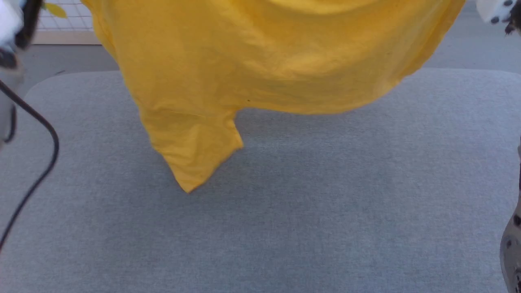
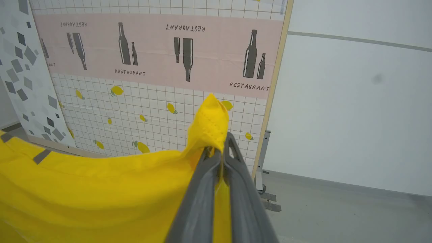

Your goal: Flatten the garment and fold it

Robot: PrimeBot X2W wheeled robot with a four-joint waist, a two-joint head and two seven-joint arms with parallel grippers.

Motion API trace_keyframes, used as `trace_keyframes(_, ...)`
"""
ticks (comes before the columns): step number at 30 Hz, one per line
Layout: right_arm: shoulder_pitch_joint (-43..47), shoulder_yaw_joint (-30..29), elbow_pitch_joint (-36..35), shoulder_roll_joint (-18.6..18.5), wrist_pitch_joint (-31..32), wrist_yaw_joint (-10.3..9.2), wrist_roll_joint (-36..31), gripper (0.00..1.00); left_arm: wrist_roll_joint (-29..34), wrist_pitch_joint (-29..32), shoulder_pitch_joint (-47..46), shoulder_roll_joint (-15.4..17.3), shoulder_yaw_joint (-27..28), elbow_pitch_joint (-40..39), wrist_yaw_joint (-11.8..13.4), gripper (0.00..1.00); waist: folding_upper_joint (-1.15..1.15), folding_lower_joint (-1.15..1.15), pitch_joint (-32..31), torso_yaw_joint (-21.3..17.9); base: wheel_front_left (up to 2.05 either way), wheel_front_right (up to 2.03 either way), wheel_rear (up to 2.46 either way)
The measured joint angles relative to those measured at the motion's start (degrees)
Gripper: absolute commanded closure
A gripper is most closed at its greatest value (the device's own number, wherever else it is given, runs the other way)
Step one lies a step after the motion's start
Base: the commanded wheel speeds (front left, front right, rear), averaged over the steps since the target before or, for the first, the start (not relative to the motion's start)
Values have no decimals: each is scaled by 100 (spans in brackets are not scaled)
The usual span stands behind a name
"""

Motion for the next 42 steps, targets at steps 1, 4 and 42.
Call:
trace_keyframes(1, -84, 27, 16, 1, 23, 0, 0, 100, 3, 57, -139, -1, 9, 19, -18, 100, 0, 0, 7, -33, 0, 0, 0)
trace_keyframes(4, -377, 98, 63, 11, 88, 0, 1, 100, 41, 260, -572, 1, 9, 80, -47, 100, 0, 0, 83, -93, 0, 0, 0)
trace_keyframes(42, -3161, 56, 2709, 191, -2039, 0, -1718, 100, 778, -1797, -2875, -644, -156, 2397, -86, 100, 0, 1, 3006, -294, 0, 0, 0)
